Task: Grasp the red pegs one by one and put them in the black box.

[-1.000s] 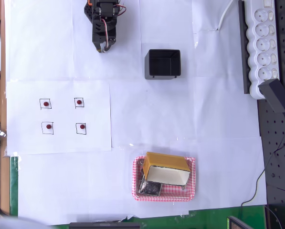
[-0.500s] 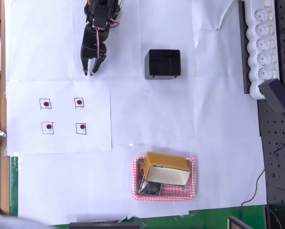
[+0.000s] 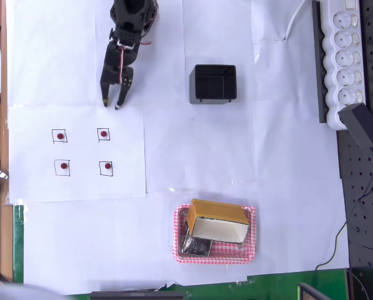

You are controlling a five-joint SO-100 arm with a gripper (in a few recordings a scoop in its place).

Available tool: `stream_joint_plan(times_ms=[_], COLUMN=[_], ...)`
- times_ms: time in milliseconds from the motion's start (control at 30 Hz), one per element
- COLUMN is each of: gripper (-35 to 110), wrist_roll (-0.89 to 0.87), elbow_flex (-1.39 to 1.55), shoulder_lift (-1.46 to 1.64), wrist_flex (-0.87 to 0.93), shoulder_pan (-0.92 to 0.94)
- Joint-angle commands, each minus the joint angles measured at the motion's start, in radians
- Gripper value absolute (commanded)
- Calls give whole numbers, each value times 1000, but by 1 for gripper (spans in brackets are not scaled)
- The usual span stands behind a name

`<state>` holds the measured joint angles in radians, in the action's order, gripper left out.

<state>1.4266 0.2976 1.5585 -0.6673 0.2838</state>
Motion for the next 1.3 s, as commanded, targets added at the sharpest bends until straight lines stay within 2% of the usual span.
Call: stream_joint_plan(times_ms=[0,267,633,867,1033,1100,1167,1267], gripper=[13,14,13,0,0,0,0,0], wrist_roll=[21,60,94,78,52,48,72,198], elbow_flex=[124,314,411,408,385,402,500,802], shoulder_lift=[114,281,353,354,337,239,77,-114], wrist_flex=[-61,-91,-91,-87,-64,120,541,1299], shoulder_pan=[8,12,21,23,28,28,18,-57])
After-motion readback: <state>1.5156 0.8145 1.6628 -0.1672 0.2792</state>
